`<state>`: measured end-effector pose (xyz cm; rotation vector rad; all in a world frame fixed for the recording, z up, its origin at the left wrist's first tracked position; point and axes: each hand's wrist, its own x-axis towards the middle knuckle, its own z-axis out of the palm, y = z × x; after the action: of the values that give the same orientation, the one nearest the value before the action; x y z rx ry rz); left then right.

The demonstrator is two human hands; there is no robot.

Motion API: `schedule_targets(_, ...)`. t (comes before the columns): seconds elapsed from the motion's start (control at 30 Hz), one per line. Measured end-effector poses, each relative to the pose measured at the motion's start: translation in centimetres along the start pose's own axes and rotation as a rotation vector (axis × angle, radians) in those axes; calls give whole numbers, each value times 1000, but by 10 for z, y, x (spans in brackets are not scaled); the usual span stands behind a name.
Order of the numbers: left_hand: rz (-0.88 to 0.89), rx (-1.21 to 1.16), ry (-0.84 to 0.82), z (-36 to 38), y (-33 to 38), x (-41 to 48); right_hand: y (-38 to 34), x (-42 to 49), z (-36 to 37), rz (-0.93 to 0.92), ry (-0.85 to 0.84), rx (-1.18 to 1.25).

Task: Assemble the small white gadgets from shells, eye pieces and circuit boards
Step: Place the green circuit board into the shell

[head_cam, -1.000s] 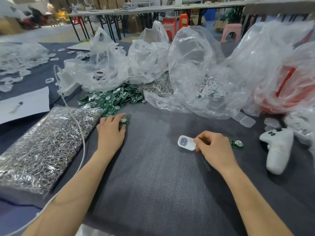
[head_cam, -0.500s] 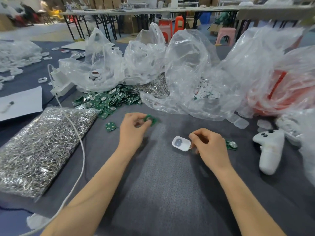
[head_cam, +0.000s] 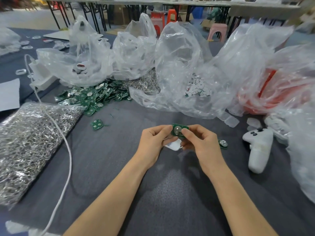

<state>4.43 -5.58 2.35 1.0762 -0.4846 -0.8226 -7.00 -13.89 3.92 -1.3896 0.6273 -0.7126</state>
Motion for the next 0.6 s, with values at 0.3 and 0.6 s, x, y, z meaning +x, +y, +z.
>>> schedule_targets(0.3, 142, 274, 0, -1, -1, -4, 2, 3, -4, -1, 3, -32)
schedule_targets(0.6, 324, 1111, 18, -21, -4, 2, -2, 33, -39, 171, 21, -672)
